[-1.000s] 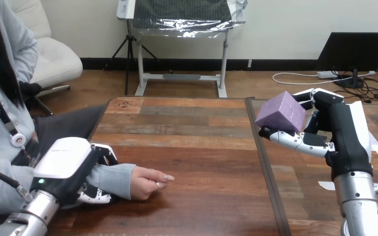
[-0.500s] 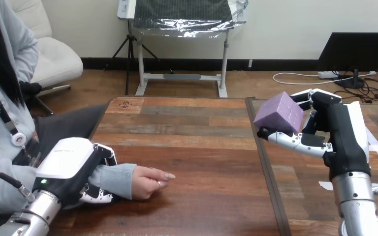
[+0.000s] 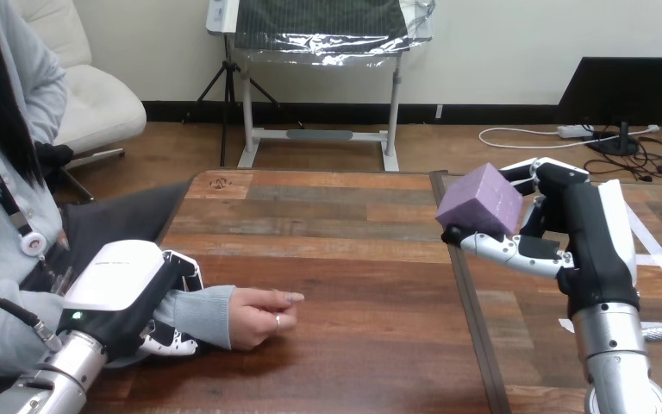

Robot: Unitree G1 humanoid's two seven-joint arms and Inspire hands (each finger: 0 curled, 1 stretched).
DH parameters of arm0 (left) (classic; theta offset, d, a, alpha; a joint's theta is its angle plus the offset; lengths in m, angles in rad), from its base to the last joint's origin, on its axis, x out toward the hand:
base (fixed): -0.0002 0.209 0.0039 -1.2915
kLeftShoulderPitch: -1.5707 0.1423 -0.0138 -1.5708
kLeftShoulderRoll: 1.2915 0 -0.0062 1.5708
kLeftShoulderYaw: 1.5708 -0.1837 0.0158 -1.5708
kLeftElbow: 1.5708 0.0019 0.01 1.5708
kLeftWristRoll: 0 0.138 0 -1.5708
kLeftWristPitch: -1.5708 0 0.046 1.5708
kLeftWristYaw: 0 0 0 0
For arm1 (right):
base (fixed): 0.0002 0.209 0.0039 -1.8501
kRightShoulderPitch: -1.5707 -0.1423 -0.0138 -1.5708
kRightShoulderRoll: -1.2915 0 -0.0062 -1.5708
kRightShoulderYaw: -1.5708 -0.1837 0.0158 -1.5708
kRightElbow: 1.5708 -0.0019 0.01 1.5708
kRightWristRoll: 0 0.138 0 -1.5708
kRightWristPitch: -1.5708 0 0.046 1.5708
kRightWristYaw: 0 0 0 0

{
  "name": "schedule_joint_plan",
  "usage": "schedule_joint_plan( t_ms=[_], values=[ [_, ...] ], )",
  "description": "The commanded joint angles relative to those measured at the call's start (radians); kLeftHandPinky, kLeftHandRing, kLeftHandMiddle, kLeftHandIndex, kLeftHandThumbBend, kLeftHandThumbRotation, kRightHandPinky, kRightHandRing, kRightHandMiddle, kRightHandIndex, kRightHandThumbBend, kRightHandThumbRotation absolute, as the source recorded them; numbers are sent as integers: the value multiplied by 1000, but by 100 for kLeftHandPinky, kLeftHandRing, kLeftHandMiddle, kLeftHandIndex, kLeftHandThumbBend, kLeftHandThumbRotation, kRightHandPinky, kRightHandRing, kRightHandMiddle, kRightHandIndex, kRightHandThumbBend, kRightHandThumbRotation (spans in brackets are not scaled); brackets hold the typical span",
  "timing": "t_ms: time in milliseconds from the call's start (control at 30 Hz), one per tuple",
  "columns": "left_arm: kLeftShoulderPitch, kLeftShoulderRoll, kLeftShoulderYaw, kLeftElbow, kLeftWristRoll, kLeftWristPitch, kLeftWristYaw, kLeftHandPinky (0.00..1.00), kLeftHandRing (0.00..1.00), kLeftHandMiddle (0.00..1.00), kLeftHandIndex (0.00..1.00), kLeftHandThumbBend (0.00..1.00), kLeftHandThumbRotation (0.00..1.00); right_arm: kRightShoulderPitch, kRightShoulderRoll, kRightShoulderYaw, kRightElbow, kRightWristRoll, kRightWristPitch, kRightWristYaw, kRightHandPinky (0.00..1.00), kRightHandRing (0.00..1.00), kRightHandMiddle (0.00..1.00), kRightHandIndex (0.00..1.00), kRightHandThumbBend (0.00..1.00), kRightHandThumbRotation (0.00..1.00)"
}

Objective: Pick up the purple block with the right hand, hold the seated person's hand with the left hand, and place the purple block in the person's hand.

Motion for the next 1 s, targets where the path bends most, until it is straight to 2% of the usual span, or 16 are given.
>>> schedule_joint_plan(
  t_ms=[0, 433, 967],
  values=[
    [-35, -19, -17, -19, -5, 0, -21, 27, 30, 34, 34, 86, 4, -49, 8, 2, -32, -1, -9, 3, 4, 8, 14, 18, 32, 4],
    [-24, -17, -9, -47, -31, -40, -18, 19, 24, 30, 30, 86, 4, -61, 19, 19, -6, -3, -33, 10, 4, 8, 14, 17, 32, 3],
    [-6, -4, 1, -124, -25, -31, -1, 18, 23, 29, 28, 84, 9, -64, 40, 47, -6, 3, -38, 30, 3, 8, 14, 18, 32, 2]
  ],
)
